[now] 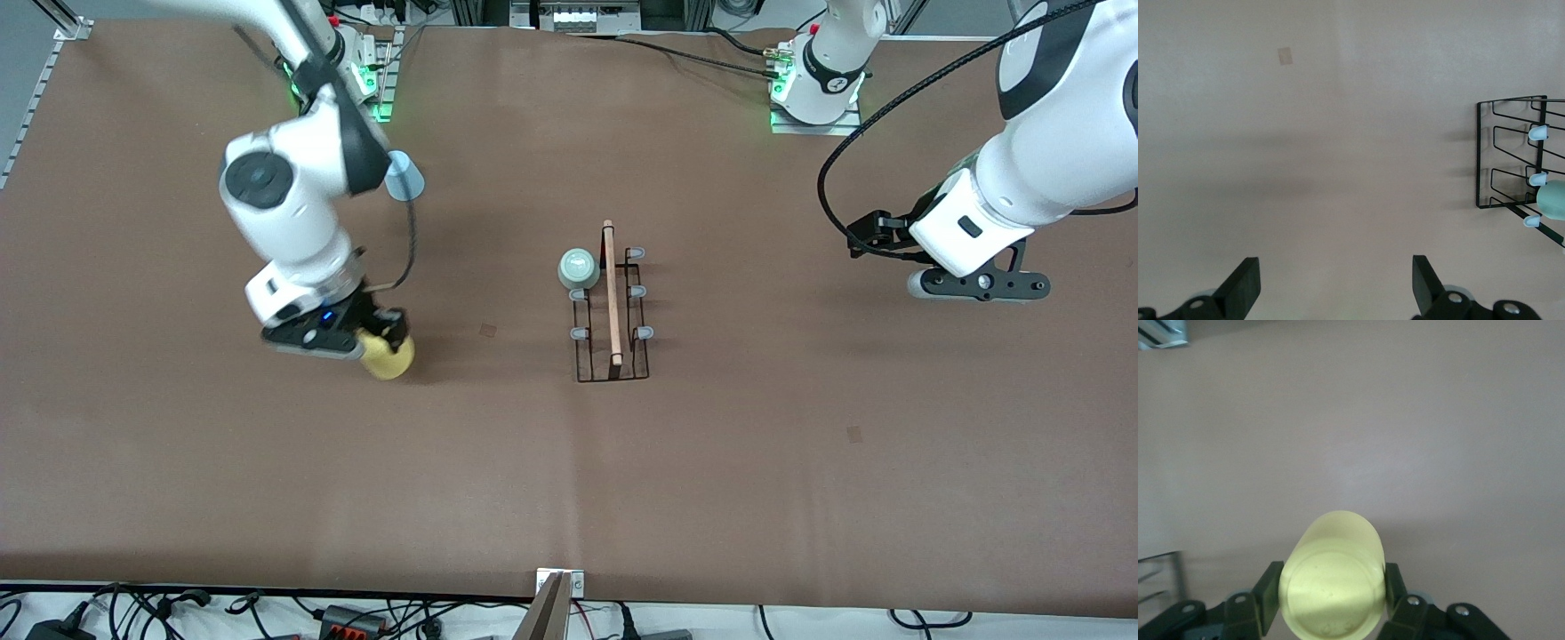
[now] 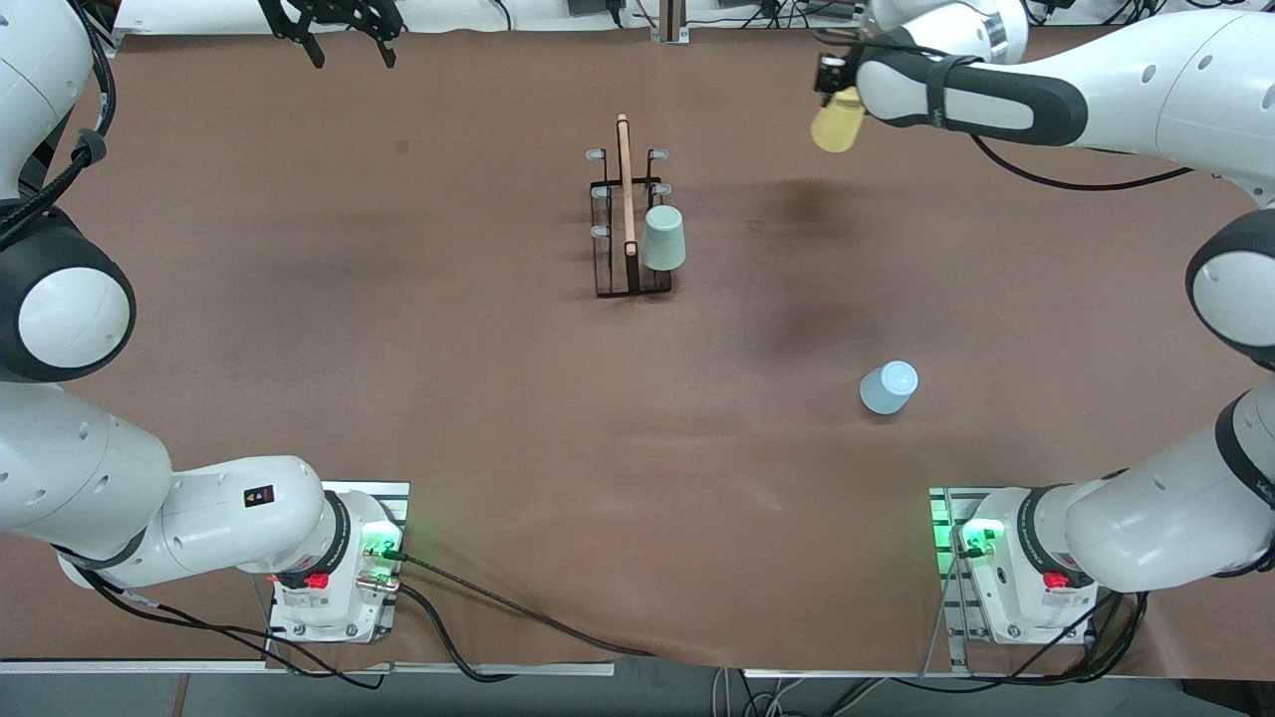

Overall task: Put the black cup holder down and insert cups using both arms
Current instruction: 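Carry the yellow cup to the rack and set it on a peg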

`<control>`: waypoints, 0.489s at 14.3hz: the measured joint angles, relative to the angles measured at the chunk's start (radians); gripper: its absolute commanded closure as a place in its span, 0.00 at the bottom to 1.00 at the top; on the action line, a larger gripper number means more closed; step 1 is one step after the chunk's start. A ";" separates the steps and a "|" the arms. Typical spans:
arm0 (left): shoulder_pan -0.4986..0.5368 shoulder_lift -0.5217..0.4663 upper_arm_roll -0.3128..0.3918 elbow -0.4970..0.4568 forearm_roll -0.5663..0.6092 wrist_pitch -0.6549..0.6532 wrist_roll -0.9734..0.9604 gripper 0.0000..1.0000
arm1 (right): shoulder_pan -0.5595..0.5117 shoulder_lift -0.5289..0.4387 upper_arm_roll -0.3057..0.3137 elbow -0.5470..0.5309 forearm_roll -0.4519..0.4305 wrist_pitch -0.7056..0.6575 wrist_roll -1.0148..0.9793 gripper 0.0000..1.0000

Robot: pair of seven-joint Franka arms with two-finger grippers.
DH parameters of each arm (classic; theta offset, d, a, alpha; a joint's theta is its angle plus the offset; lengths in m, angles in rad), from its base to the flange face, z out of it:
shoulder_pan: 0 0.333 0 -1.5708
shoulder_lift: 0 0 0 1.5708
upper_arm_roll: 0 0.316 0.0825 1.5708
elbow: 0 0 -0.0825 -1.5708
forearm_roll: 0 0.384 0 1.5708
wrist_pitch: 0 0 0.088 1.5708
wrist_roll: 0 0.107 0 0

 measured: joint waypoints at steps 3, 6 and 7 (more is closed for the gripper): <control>0.000 0.000 0.000 0.000 0.000 0.000 0.000 0.00 | 0.109 0.027 0.001 0.101 0.064 -0.037 0.225 1.00; 0.004 0.000 0.002 0.000 0.000 0.000 0.000 0.00 | 0.185 0.111 0.001 0.209 0.085 -0.040 0.422 1.00; 0.005 0.000 0.002 0.000 0.000 0.000 0.000 0.00 | 0.207 0.146 0.001 0.252 0.085 -0.040 0.464 1.00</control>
